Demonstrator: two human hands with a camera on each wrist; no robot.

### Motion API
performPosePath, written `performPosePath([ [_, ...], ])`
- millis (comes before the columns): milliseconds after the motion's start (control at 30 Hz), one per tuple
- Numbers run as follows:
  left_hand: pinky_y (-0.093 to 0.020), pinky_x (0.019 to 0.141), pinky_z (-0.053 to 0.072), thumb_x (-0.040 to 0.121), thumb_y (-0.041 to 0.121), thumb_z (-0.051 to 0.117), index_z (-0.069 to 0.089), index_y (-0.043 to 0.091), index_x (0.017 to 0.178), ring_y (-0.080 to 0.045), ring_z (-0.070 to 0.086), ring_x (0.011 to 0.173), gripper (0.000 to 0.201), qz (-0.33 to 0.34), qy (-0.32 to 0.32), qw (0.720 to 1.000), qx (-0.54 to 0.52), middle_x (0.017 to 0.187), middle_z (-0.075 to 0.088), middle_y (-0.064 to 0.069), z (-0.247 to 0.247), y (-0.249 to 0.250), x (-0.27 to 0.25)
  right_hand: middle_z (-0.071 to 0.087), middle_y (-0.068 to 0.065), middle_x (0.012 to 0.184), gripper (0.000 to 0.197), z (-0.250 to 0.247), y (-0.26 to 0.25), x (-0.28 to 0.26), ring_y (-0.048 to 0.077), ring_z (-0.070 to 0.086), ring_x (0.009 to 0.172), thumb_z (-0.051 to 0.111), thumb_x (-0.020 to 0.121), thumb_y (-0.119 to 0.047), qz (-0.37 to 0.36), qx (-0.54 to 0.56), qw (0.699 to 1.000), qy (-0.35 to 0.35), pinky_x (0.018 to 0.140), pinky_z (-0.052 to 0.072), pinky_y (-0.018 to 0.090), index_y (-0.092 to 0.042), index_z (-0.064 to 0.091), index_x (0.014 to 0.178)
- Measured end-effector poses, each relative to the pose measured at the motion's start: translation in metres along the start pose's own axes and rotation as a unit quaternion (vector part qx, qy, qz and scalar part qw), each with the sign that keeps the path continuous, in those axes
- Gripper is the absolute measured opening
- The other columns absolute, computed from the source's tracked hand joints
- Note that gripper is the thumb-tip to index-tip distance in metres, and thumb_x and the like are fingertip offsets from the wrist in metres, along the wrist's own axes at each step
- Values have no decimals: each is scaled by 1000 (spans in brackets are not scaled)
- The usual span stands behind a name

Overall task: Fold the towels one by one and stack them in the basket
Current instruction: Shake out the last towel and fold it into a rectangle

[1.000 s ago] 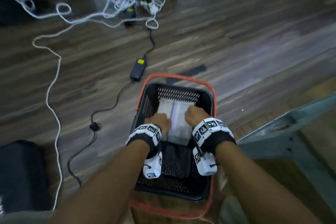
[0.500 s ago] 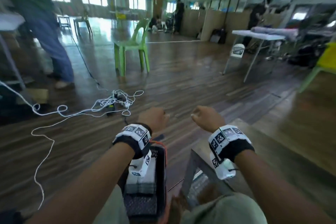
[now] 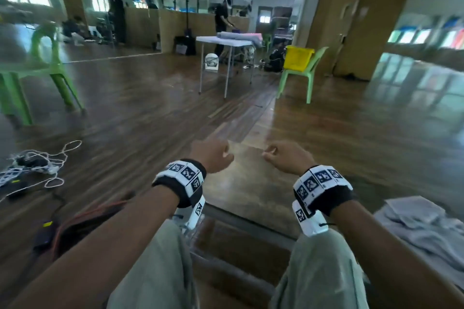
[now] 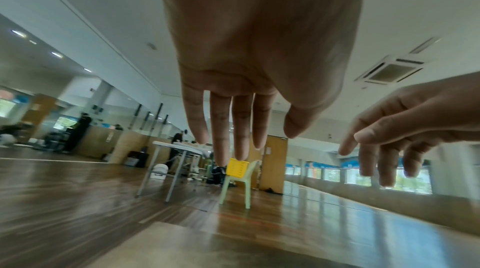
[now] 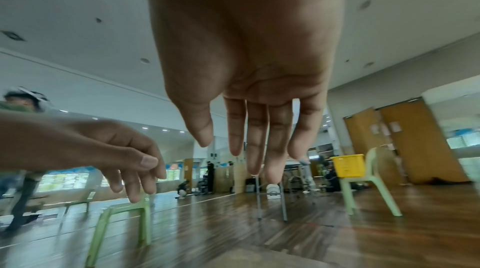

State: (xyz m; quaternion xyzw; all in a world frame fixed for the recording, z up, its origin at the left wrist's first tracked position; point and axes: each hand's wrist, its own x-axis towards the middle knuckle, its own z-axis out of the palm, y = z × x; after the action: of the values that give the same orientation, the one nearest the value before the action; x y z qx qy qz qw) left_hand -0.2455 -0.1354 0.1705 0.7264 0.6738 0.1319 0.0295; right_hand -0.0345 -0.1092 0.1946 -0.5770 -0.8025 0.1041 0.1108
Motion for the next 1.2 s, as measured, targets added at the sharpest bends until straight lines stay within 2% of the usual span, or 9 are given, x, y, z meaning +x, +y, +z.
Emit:
performPosePath([
  [67,-33,84,43,90,47,45,60,21,104,-26,58,104,34,45,-10,999,-2,116,62,-4,11,35,13,66,0,109,31,-8,33,-22,23,61,100,53,85,-48,46,-7,999,2,89,49,44,-25,66,101],
  [167,-31,74,43,91,48,44,61,21,94,-24,59,88,33,111,-24,993,-31,99,64,-4,28,92,30,68,-4,104,28,-20,79,-56,21,62,97,52,84,-51,112,-16,994,0,87,50,45,-28,67,92],
  [300,-27,65,37,91,41,47,61,17,92,-17,54,77,28,195,-39,976,-86,87,61,1,52,170,41,69,-7,99,42,-27,150,-93,18,64,93,46,73,-61,189,-14,982,10,84,52,42,-30,68,90],
  [433,-31,68,47,90,46,46,57,22,88,-16,57,77,27,250,-81,959,-101,88,62,4,82,238,49,67,-3,94,27,-40,198,-133,17,61,92,54,87,-41,255,-9,967,23,80,48,32,-19,69,93],
  [567,-32,73,48,90,47,46,57,24,93,-19,60,83,26,288,-107,947,-97,93,62,4,110,299,57,61,1,87,24,-45,254,-159,16,53,83,48,89,-35,303,-20,952,28,71,36,26,-25,64,74],
  [667,-32,73,48,89,43,45,57,23,92,-23,61,85,24,305,-123,941,-79,97,63,2,133,335,67,62,-1,98,29,-42,293,-165,19,56,86,46,86,-45,336,-46,940,17,76,46,33,-27,68,92],
  [833,-36,77,51,89,40,44,57,21,96,-26,61,90,24,329,-155,930,-50,105,64,-2,176,376,97,61,-1,113,26,-32,349,-149,20,58,91,45,85,-41,350,-69,934,11,80,50,38,-30,65,96],
  [1033,-38,90,39,91,31,42,56,16,104,-26,54,107,25,332,-183,925,-15,118,57,-4,231,412,148,59,-6,124,25,-12,415,-111,19,49,117,46,90,-31,311,-108,944,30,96,34,40,-30,62,109],
  [1200,-39,89,41,92,31,43,57,18,107,-26,55,109,24,314,-193,928,-54,118,59,-3,277,450,194,41,-7,143,38,-1,470,-81,17,32,134,44,94,-26,312,-138,939,30,106,24,45,-29,45,131],
])
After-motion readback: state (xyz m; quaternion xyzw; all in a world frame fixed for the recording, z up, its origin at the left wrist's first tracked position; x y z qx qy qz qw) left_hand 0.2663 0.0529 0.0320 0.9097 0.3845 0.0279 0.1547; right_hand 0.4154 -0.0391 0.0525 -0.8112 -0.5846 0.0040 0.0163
